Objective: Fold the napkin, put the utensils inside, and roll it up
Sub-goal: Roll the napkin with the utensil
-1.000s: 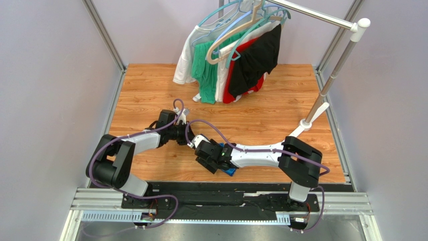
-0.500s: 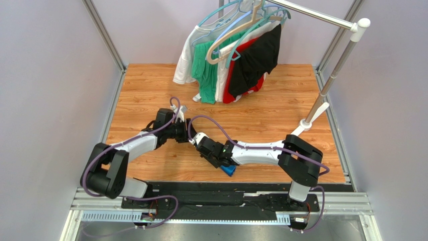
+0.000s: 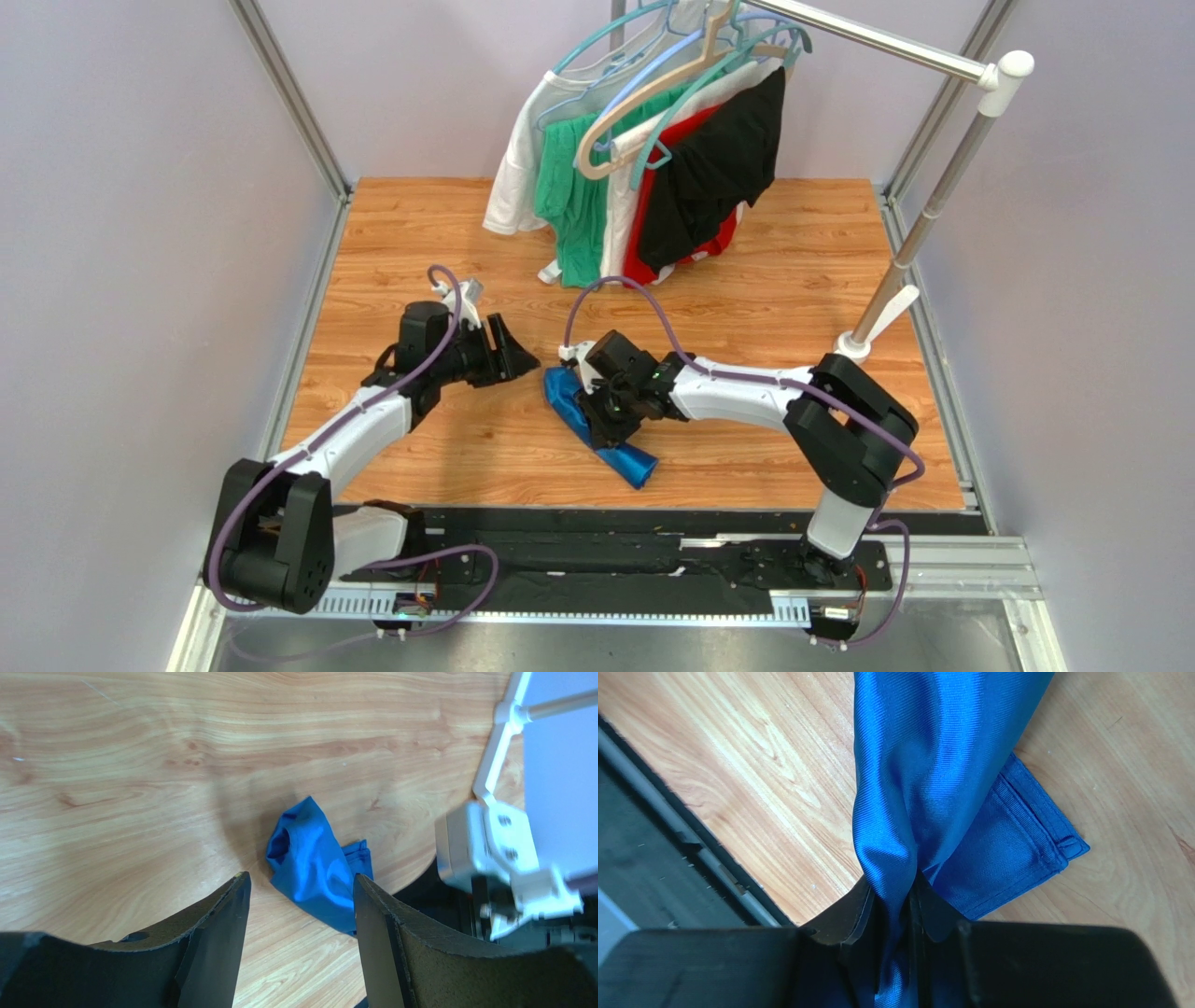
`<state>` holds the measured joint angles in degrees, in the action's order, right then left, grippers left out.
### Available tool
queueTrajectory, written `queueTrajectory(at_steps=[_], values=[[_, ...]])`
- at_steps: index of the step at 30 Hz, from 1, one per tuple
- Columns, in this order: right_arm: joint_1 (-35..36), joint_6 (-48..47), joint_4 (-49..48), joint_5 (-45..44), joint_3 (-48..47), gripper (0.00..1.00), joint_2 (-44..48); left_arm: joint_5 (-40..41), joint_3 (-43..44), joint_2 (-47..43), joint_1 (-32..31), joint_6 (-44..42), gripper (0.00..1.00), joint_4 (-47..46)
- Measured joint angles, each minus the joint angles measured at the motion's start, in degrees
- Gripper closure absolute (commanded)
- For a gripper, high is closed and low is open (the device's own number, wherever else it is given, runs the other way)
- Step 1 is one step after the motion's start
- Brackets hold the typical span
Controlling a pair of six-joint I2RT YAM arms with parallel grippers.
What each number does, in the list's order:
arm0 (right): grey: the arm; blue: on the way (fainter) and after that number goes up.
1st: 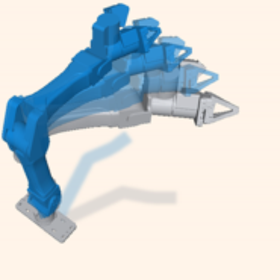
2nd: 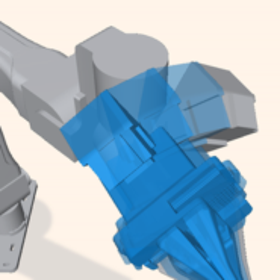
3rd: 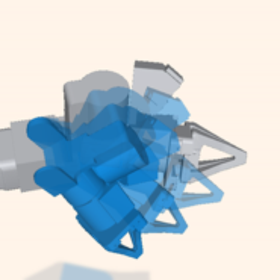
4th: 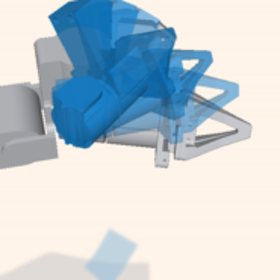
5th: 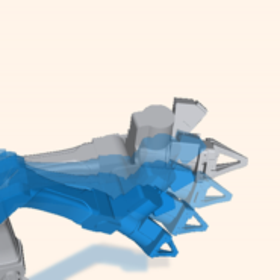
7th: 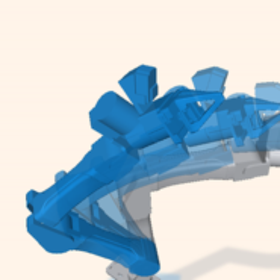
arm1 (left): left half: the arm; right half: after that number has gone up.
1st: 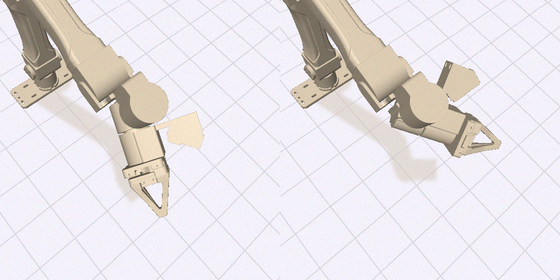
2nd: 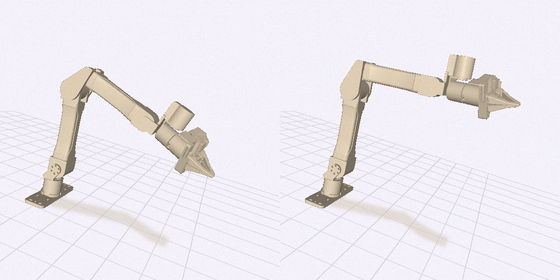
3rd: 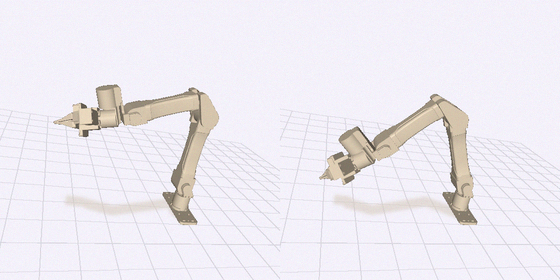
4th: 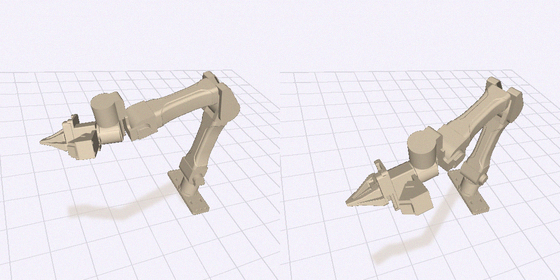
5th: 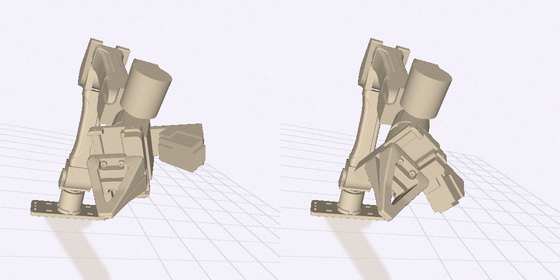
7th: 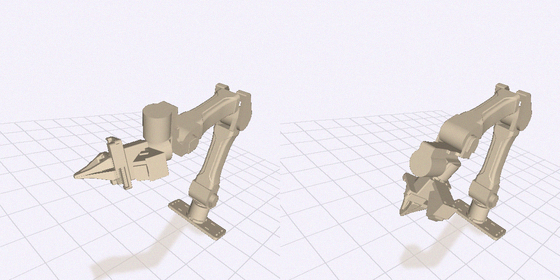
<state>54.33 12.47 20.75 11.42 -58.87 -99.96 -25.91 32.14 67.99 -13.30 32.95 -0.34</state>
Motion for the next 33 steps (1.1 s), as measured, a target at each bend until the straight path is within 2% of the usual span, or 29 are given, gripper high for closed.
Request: queueTrajectory(at_steps=[8,17,24,33], values=[[-6.58,1.01,-3.8,14.4,2.95,0.86,-0.13,-6.54,-6.86,1.16,0.0,2.56,0.35,-10.01],[-11.82,1.53,-8.39,28.02,4.57,0.87,-3.23,-10.62,-8.0,8.11,-0.02,4.76,0.34,-20.11],[-14.8,1.66,-10.19,34.18,4.96,0.88,-5.05,-11.21,-8.28,13.14,-0.02,5.33,0.34,-24.44],[-15.93,1.62,-11.1,37.18,4.98,0.88,-6.58,-11.69,-8.28,19.39,-1.27,5.86,0.34,-28.7]])
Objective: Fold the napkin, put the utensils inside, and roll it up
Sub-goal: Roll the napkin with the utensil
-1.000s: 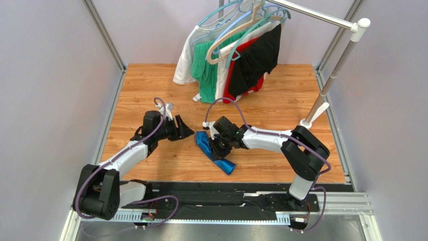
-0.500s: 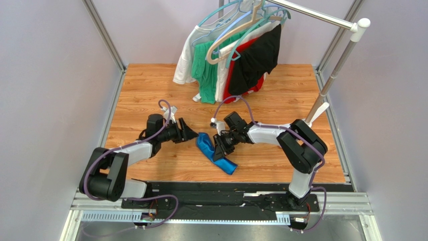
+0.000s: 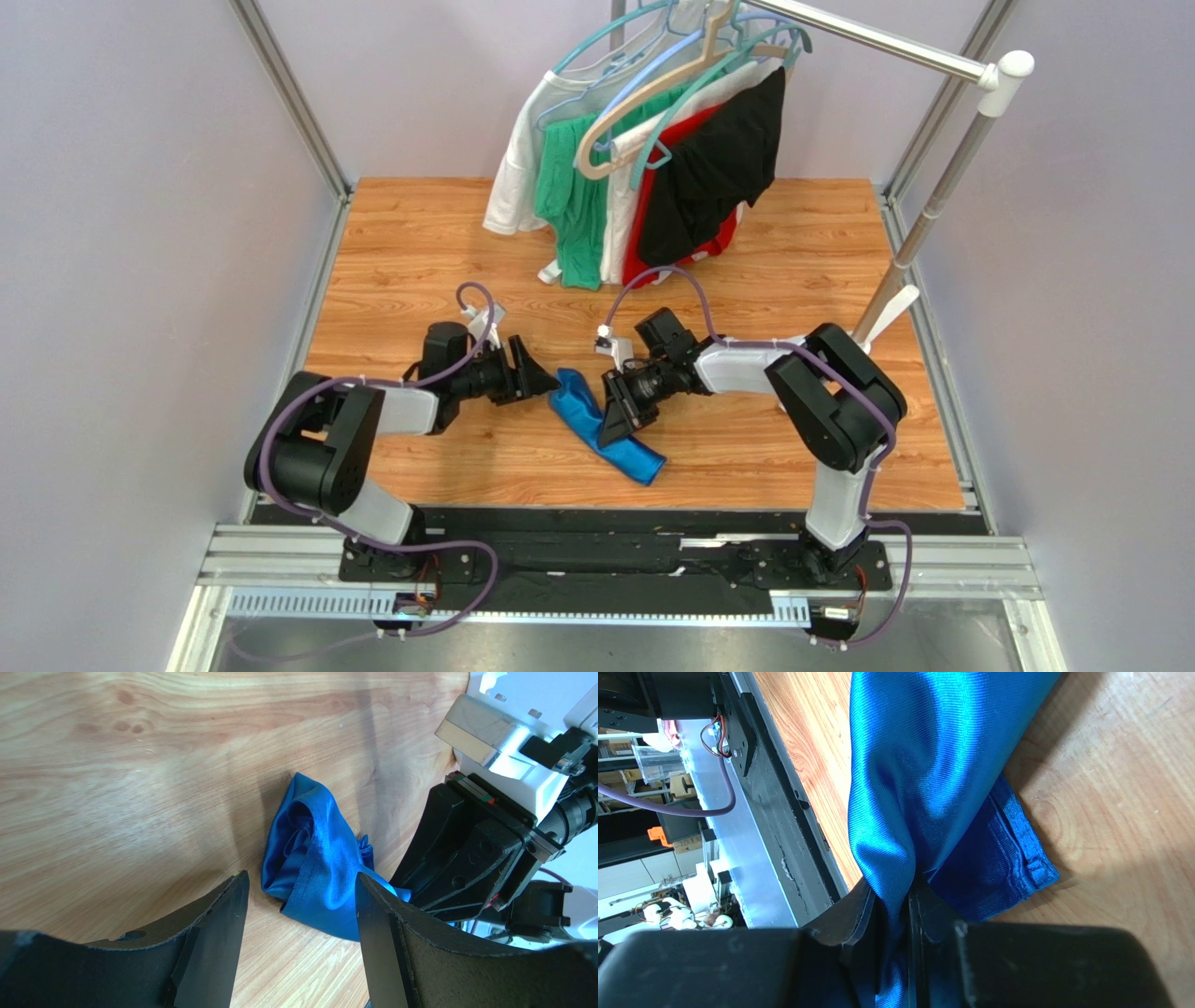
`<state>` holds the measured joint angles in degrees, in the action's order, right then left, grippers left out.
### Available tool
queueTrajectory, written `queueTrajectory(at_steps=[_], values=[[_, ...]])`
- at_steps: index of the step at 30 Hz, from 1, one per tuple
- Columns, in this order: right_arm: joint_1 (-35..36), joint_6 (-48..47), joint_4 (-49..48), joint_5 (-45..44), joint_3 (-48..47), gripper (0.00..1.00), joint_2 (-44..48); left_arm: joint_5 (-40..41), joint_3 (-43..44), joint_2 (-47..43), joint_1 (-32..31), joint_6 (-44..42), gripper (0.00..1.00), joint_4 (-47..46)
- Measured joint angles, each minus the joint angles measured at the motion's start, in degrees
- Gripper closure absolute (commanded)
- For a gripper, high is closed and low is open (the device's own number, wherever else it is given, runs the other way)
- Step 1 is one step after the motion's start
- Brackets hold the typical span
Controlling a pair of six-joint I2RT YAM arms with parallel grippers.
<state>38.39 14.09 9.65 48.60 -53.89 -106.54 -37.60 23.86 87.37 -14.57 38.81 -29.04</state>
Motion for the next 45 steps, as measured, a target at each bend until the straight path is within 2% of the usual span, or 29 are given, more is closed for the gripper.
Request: queueTrajectory(at_steps=[5,7,10,11,18,19,21,22,23,26,32,41,45], values=[[-0.07,0.0,-0.11,0.22,0.0,0.88,-0.04,-0.04,0.0,2.58,-1.6,0.44,0.37,-2.23],[-0.09,0.0,-0.11,0.33,0.0,0.88,-0.09,-0.26,0.0,3.39,-1.88,0.83,0.43,-3.34],[-0.22,-0.02,-0.13,0.42,0.0,0.87,-0.13,-0.31,0.0,4.0,-2.08,1.33,0.57,-4.26],[-0.24,0.0,-0.13,0.42,0.0,0.86,-0.15,-0.31,0.0,4.13,-2.14,1.53,0.65,-4.57],[-0.63,0.0,-0.15,0.42,0.04,0.79,-0.24,-0.81,0.0,4.76,-2.45,2.32,0.87,-5.95],[-0.72,0.0,-0.13,0.42,0.09,0.77,-0.24,-0.9,0.0,4.85,-2.49,2.38,0.9,-6.12],[-0.83,0.0,-0.15,0.35,0.17,0.58,-0.24,-1.01,0.0,5.11,-2.58,2.54,0.98,-6.49],[-0.87,-0.04,-0.15,0.13,0.22,0.53,-0.24,-1.14,0.0,5.2,-2.6,2.69,1.0,-6.6],[-0.98,0.07,-0.04,-0.15,0.28,0.46,-0.24,-1.2,0.0,5.27,-2.62,2.8,1.0,-6.73],[-1.36,0.61,0.15,0.42,0.37,0.34,0.28,-1.49,0.0,5.29,-2.71,2.93,1.0,-6.84],[-2.51,-1.25,5.35,-6.64,0.37,0.24,5.33,-2.08,0.0,5.29,-2.71,3.23,1.0,-6.88],[-1.62,-3.58,14.53,-23.85,-0.42,0.21,15.8,-2.47,0.02,5.31,-2.71,3.39,1.0,-6.8],[5.49,-4.83,15.96,-34.58,-2.49,0.21,19.45,-2.49,0.48,5.31,-2.71,3.52,1.0,-5.49]])
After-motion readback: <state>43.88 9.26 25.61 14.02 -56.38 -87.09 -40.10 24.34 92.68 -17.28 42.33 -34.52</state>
